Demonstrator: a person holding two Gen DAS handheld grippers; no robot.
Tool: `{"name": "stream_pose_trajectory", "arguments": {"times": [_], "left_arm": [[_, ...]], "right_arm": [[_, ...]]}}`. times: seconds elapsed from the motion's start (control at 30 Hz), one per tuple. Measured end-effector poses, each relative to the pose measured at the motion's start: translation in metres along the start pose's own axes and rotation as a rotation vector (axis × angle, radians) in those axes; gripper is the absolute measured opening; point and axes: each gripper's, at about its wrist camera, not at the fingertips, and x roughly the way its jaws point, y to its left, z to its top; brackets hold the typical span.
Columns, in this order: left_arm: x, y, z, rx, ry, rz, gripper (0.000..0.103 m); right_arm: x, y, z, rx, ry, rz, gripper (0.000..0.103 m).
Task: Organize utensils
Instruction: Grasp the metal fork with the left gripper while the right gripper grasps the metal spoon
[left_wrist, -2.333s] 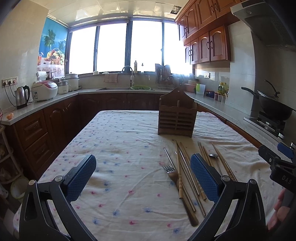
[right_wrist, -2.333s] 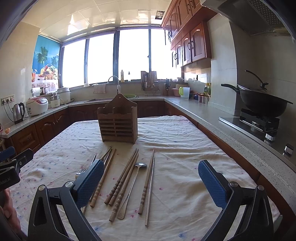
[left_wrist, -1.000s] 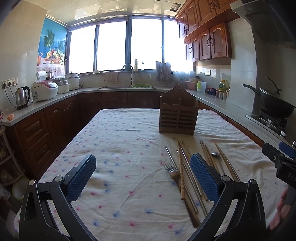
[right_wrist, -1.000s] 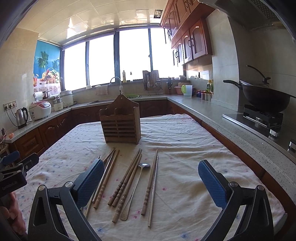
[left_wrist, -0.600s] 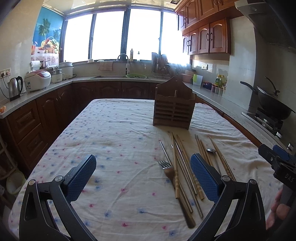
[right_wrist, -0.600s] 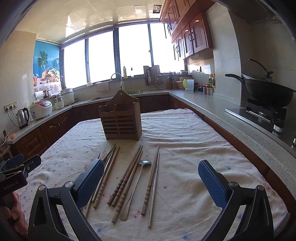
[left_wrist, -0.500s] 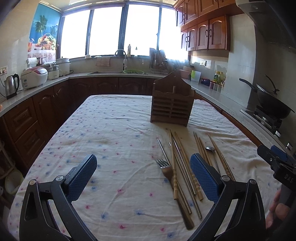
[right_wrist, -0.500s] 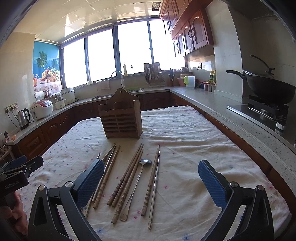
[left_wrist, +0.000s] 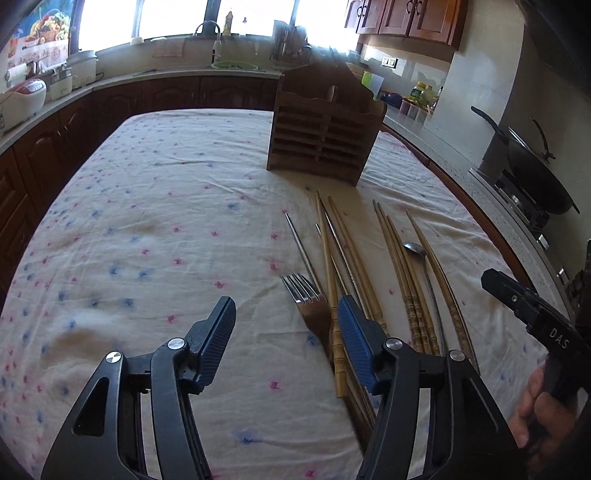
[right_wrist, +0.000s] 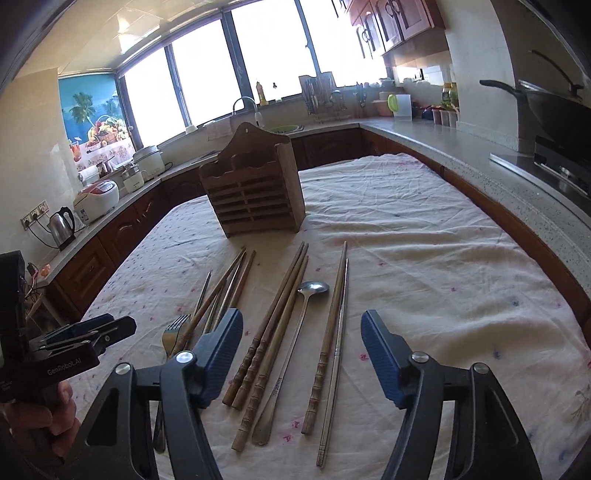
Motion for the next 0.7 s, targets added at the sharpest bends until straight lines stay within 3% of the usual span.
{"name": "stream_pose_trajectory", "arguments": {"times": [0.1, 0.3, 0.57, 0.63, 0.67, 0.7], "left_arm": [[0.014, 0.004, 0.004, -0.029, 0.056, -0.047, 0.055], [0.035, 0.009, 0.009, -0.068, 0.152, -0.129, 0.048], [0.051, 0.007, 0.017, -0.048, 0.202, -0.15, 0.044], [0.054, 0.006, 0.019, -0.041, 0.204, -0.152, 0.038], [0.055, 0.006, 0.019, -0.038, 0.206, -0.152, 0.029], [0.056, 0.007, 0.02, -0.041, 0.209, -0.162, 0.029]], "right_arm": [[0.017, -0.003, 0.003, 0.031, 0.065, 0.028, 0.045], [0.05, -0.007, 0.005, 0.068, 0.165, 0.051, 0.037], [0.086, -0.013, 0.012, 0.096, 0.251, 0.055, 0.027], [0.09, -0.014, 0.015, 0.1, 0.255, 0.058, 0.026], [0.092, -0.015, 0.016, 0.106, 0.257, 0.064, 0.025], [0.094, -0.016, 0.017, 0.11, 0.258, 0.067, 0.022]]}}
